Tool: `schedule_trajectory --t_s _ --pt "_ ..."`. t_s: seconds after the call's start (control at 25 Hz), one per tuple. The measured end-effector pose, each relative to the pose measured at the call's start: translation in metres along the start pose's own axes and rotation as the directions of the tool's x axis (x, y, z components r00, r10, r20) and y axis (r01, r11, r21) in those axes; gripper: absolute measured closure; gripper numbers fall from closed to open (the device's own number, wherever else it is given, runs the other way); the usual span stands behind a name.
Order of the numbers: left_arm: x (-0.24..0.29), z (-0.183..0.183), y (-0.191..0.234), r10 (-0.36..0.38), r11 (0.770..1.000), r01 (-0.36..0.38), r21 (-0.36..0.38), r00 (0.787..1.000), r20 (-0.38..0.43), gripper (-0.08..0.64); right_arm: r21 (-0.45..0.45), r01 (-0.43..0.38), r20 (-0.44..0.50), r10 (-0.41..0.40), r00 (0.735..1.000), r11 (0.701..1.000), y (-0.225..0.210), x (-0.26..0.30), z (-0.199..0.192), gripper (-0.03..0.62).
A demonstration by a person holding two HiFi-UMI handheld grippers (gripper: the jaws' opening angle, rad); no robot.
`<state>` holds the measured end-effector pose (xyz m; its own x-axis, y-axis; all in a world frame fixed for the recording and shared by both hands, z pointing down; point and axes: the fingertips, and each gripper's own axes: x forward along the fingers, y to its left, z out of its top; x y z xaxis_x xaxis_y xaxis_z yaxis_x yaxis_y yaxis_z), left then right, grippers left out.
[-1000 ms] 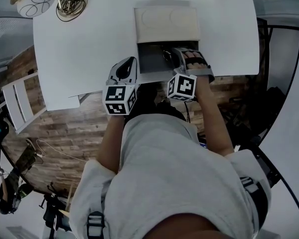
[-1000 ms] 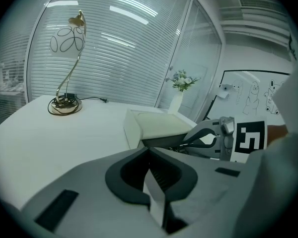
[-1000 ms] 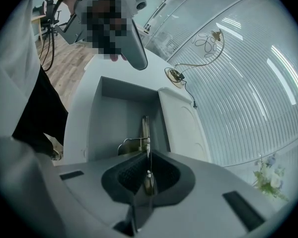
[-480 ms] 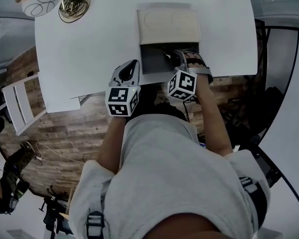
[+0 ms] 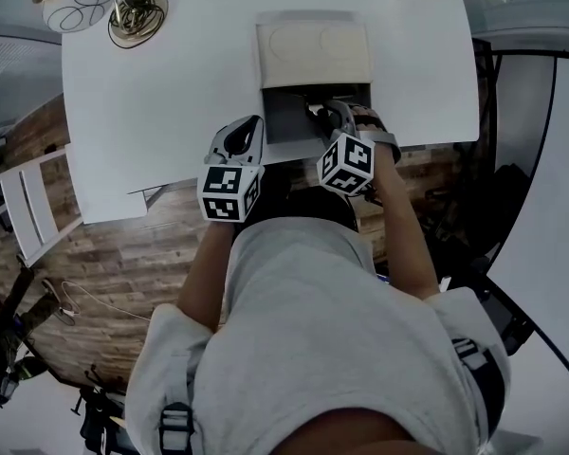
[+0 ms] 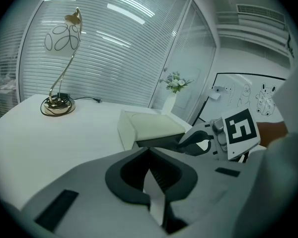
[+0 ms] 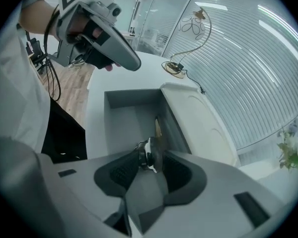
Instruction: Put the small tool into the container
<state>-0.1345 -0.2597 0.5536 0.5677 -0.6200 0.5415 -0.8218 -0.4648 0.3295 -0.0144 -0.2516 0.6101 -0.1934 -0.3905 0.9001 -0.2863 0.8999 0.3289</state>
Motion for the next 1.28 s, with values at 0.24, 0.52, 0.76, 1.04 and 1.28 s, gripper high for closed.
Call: schedule_trajectory --t_s 0.24,0.52,0.76,1.04,1.28 --pt "-0.006 0.001 -0.010 0.013 1.000 -0.013 -0.007 1.000 0.017 0.537 0.191 0.042 0.178 -0.076 0.981 0.981 -0.014 -0.033 0.011 0.545" --pt "-0.010 0.005 -0.038 0.082 0.996 -0.081 -0.022 0.995 0.054 0.537 0.620 -0.079 0.386 -0.215 0.897 0.781 -0.033 -0.074 0.002 0.568" --pt "-0.020 0.030 -0.071 0.100 0.994 -0.104 0.018 0.986 0.132 0.537 0.681 -0.058 0.468 -0.373 0.801 0.730 -0.057 -0.122 0.001 0.568" --pt "-0.042 0.090 -0.112 0.100 0.986 -0.133 0.101 0.953 0.285 0.537 0.706 0.008 0.535 -0.541 0.650 0.708 -0.092 -0.200 0.003 0.568" --pt "-0.066 0.134 -0.126 0.112 0.973 -0.181 0.143 0.913 0.391 0.537 0.739 0.056 0.546 -0.647 0.532 0.671 -0.119 -0.261 0.002 0.568"
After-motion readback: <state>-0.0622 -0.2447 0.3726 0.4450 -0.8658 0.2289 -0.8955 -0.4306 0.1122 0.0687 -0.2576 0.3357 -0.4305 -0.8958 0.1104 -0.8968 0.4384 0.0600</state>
